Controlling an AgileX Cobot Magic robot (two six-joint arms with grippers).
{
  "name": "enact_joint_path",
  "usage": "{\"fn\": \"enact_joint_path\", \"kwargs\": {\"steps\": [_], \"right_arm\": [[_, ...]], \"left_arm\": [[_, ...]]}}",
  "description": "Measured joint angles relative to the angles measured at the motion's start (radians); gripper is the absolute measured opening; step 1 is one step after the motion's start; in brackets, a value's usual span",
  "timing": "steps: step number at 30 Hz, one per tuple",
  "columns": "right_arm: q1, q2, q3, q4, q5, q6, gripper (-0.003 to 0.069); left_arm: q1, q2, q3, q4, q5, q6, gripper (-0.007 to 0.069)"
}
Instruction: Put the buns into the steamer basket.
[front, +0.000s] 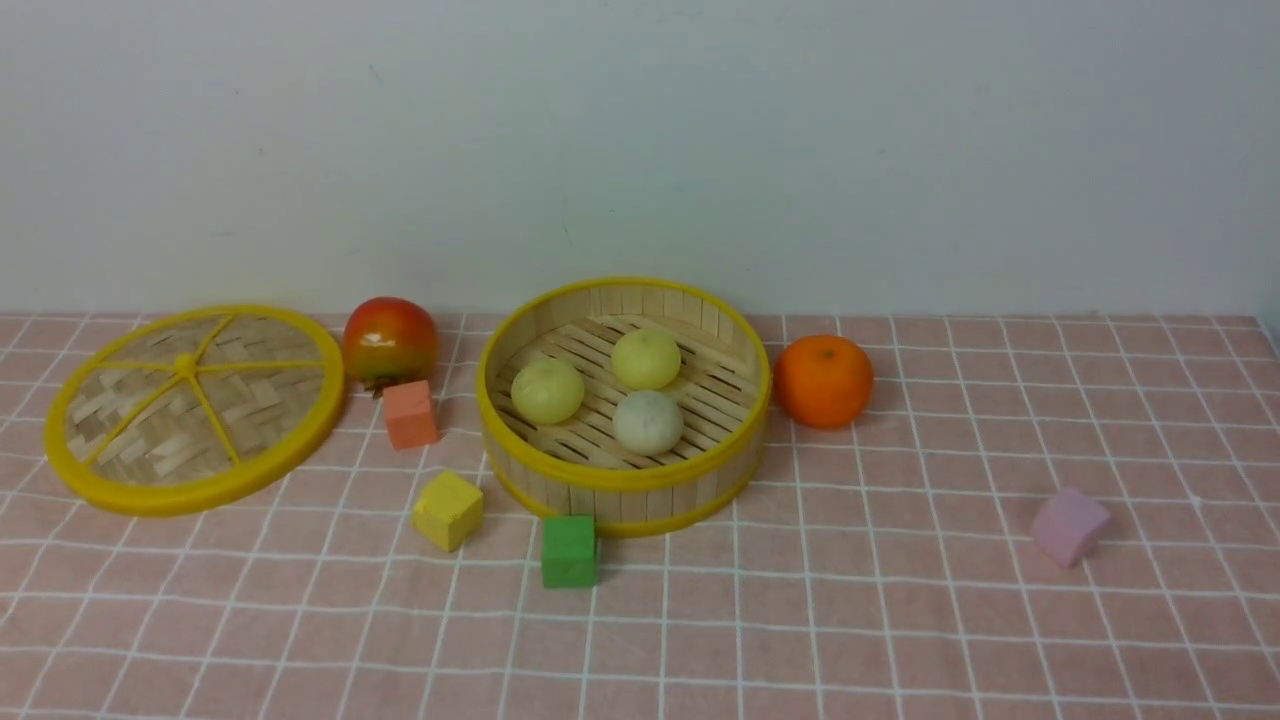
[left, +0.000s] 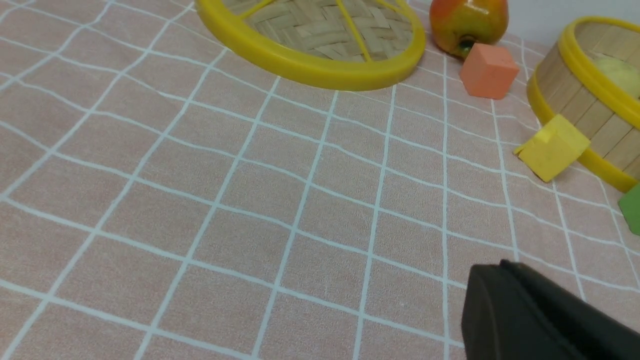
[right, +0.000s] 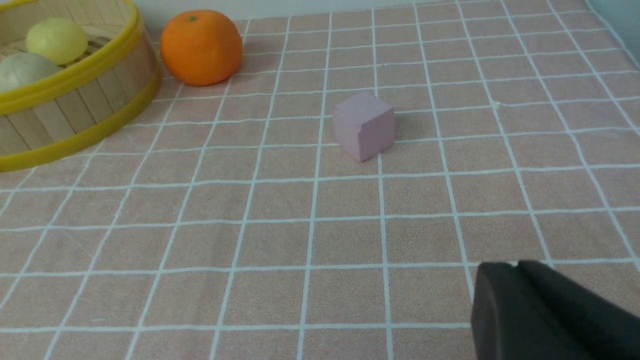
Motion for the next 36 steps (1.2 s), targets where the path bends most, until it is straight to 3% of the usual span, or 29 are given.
{"fn": "enact_joint_path", "kwargs": {"steps": [36], "right_arm": [[0.0, 0.0, 0.0, 0.0, 0.0, 0.0, 0.0096]], "left_arm": [[0.0, 0.0, 0.0, 0.0, 0.0, 0.0, -0.0012]]}}
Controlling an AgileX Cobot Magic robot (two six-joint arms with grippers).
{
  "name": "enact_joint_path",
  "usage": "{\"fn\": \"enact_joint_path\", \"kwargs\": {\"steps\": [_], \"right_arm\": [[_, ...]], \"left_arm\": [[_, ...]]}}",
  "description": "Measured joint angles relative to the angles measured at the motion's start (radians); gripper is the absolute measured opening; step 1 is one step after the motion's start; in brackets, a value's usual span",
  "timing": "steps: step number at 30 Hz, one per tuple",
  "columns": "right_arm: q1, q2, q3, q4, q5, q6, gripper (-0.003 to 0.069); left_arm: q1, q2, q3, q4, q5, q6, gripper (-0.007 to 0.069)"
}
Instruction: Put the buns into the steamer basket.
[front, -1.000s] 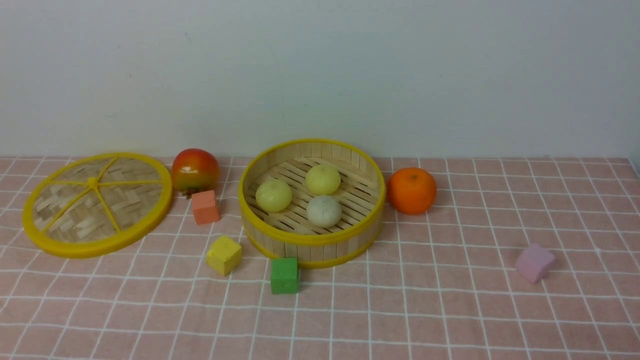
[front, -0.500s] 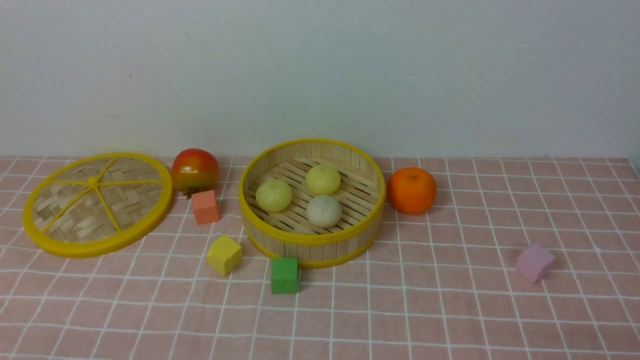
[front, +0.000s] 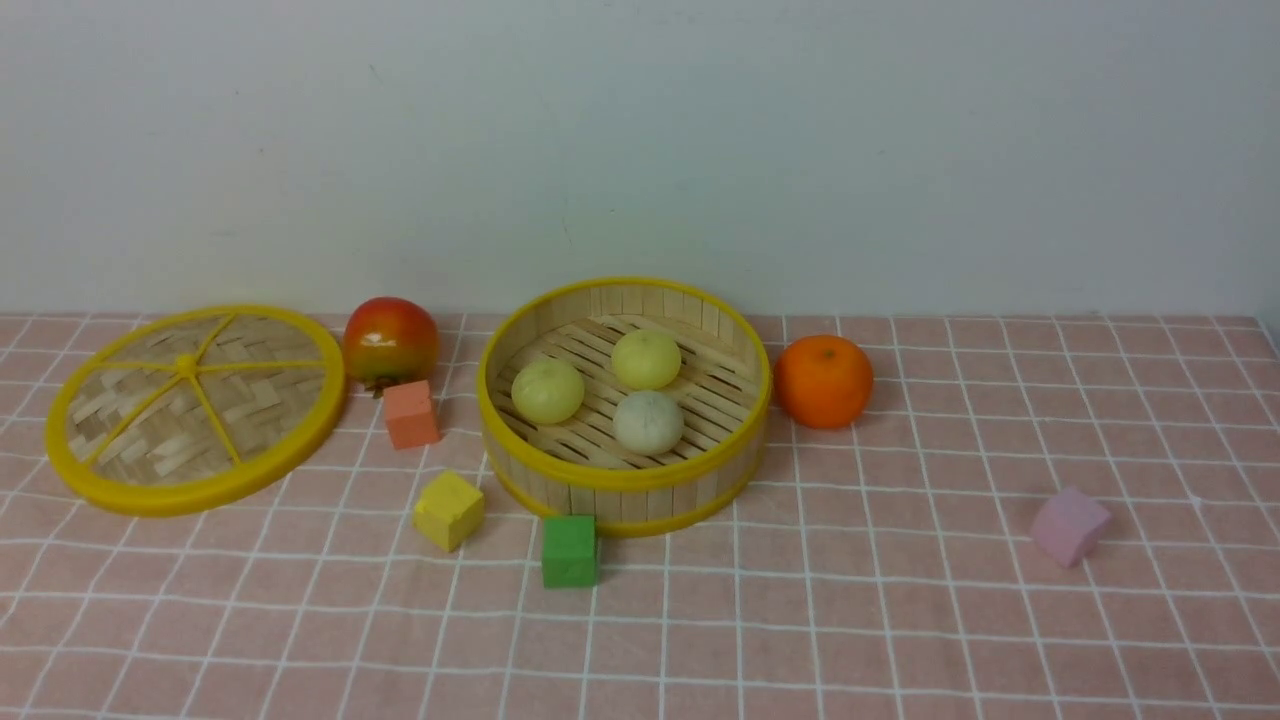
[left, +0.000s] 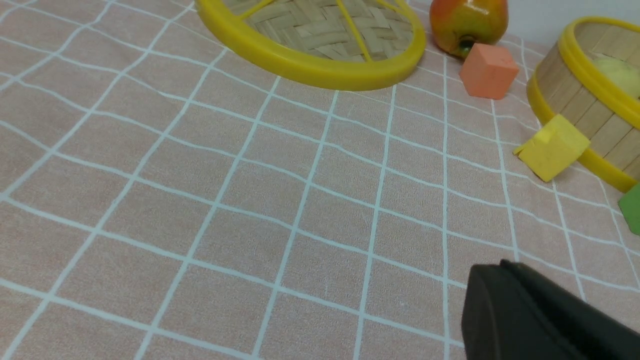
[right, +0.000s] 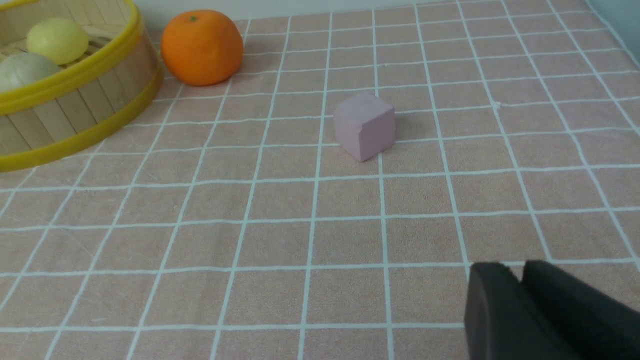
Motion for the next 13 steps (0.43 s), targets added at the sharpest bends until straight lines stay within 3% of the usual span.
{"fn": "enact_joint_path", "kwargs": {"steps": [13], "right_arm": [[0.0, 0.0, 0.0, 0.0, 0.0, 0.0, 0.0105]], "left_arm": [[0.0, 0.0, 0.0, 0.0, 0.0, 0.0, 0.0001]]}}
